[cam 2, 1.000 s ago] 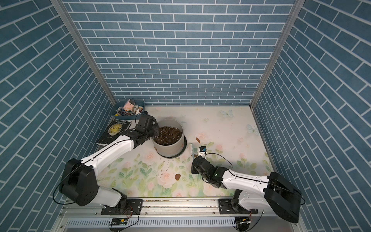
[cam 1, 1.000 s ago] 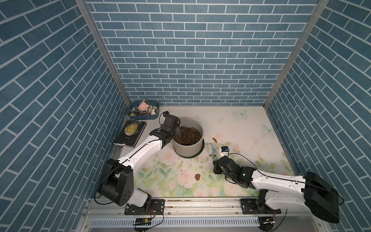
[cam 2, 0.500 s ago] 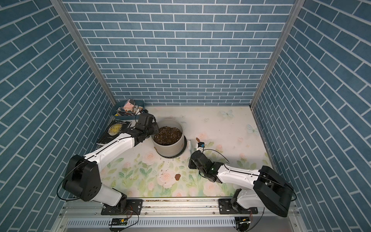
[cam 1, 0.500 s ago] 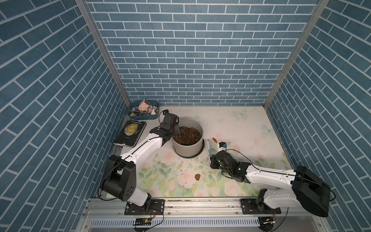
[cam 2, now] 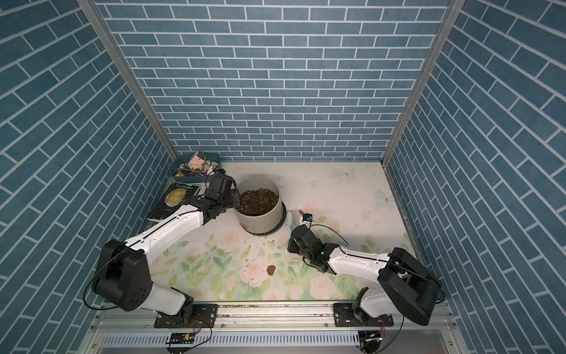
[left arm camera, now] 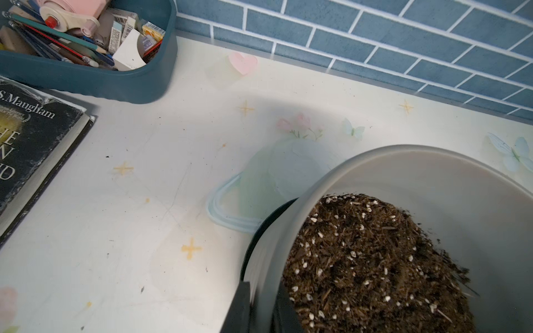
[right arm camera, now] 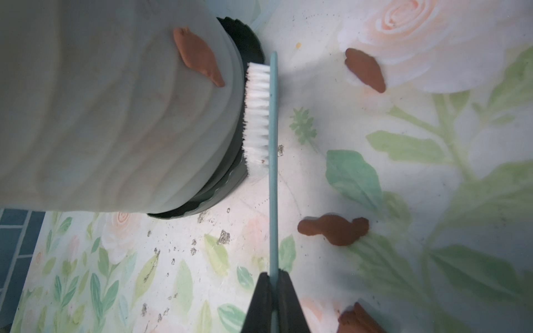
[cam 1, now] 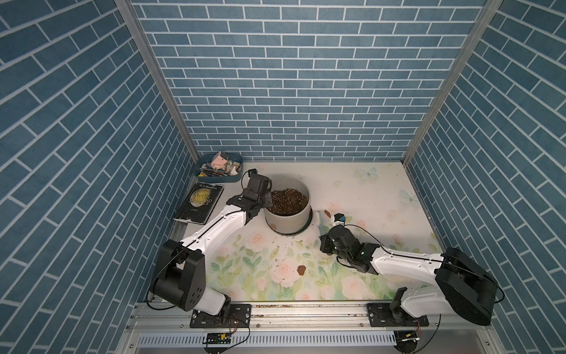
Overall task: Scrub the dried mud off the ceramic pot
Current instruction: Rotate the pot on the tray, then brush off the soil from the pot.
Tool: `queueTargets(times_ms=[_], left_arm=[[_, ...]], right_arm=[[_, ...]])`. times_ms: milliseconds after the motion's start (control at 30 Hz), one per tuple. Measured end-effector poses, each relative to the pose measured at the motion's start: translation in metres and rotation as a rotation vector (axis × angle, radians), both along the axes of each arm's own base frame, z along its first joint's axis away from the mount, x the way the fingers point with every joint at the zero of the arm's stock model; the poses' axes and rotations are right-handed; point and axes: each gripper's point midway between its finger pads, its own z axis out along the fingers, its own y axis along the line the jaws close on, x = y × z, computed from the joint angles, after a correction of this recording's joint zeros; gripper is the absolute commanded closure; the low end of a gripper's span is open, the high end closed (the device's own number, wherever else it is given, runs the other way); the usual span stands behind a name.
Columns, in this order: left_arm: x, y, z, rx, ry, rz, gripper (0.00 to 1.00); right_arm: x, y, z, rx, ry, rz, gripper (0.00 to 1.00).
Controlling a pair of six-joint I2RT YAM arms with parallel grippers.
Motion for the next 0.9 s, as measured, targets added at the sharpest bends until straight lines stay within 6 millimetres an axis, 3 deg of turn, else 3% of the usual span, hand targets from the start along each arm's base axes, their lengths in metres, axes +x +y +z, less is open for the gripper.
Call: queueTargets(times_ms=[633, 900], left_arm=[[-0.01, 0.003, 0.001, 0.011, 0.024, -0.016, 1.0], [-0.013, 0.004, 0.0, 0.008, 0.031, -0.019, 1.0]], right_arm=[[0.01, 0.022, -0.006, 0.01, 0.015, 0.027, 1.0], [0.015, 0.034, 0.001, 0.035, -0.01, 0.059, 1.0]])
